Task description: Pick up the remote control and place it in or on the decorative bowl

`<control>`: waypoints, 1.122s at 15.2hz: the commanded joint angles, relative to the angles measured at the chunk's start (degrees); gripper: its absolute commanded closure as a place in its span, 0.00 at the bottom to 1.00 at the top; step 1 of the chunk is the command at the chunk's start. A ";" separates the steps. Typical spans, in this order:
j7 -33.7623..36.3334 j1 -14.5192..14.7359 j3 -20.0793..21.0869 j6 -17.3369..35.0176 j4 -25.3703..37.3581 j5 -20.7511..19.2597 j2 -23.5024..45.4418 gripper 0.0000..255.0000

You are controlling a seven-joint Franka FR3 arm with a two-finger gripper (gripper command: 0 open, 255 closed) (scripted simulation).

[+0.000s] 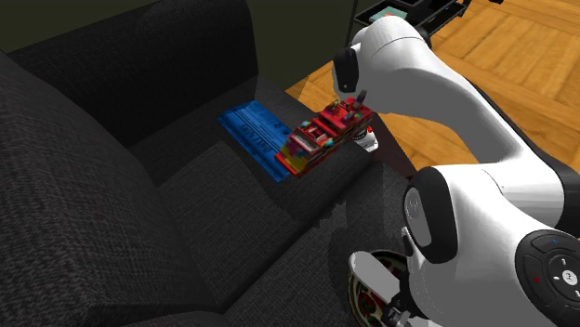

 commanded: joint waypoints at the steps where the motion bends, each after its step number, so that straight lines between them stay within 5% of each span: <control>1: 0.02 -0.46 0.07 1.15 -1.49 0.20 -0.39 1.00; 8: 0.02 -0.46 0.07 1.15 -1.49 0.20 -0.39 1.00; 9: 0.03 -0.45 0.07 1.15 -1.49 0.20 -0.39 0.00; 14: 0.02 -0.46 0.07 1.15 -1.49 0.20 -0.39 0.00; 17: -0.23 2.40 -0.30 -6.01 7.89 -0.97 1.68 0.00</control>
